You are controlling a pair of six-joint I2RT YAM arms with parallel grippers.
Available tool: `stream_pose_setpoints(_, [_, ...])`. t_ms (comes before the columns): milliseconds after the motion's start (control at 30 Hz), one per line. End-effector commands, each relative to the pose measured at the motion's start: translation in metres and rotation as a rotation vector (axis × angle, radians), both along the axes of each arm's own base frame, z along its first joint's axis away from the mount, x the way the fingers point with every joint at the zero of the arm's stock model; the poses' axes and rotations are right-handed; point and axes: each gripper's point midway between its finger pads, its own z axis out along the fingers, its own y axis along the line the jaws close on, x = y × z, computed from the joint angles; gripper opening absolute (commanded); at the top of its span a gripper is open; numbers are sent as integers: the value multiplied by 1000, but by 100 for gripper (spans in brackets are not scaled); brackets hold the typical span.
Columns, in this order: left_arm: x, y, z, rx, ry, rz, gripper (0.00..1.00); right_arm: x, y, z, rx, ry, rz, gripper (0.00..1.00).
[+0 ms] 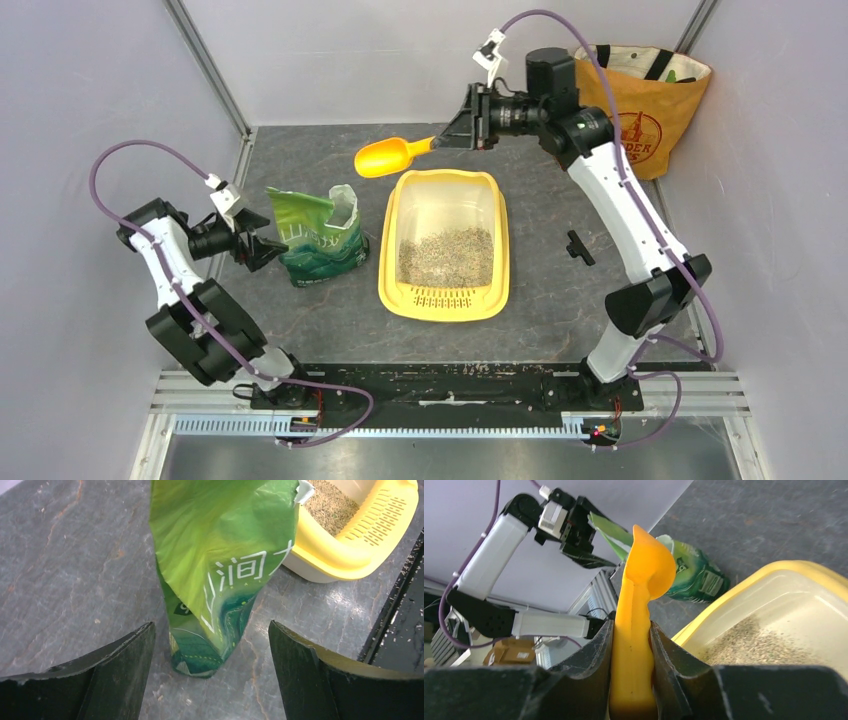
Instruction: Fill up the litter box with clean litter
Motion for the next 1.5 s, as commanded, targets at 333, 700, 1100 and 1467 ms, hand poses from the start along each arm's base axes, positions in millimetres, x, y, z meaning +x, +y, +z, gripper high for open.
stream_pose_setpoints(333, [38, -6, -17, -124, -77, -120, 80, -29, 45, -22, -109, 39, 112, 0])
stream_pose_setpoints(700, [53, -10, -22, -45, -79, -95, 64, -13, 53, -44, -200, 69, 48, 0])
stream_pose_setpoints(1100, [30, -27, -7, -66, -63, -207, 15, -18, 57, -31, -193, 9, 54, 0])
stream_pose_setpoints(1467, [8, -41, 17, 37, -197, -235, 2, -14, 75, -45, -273, -59, 32, 0])
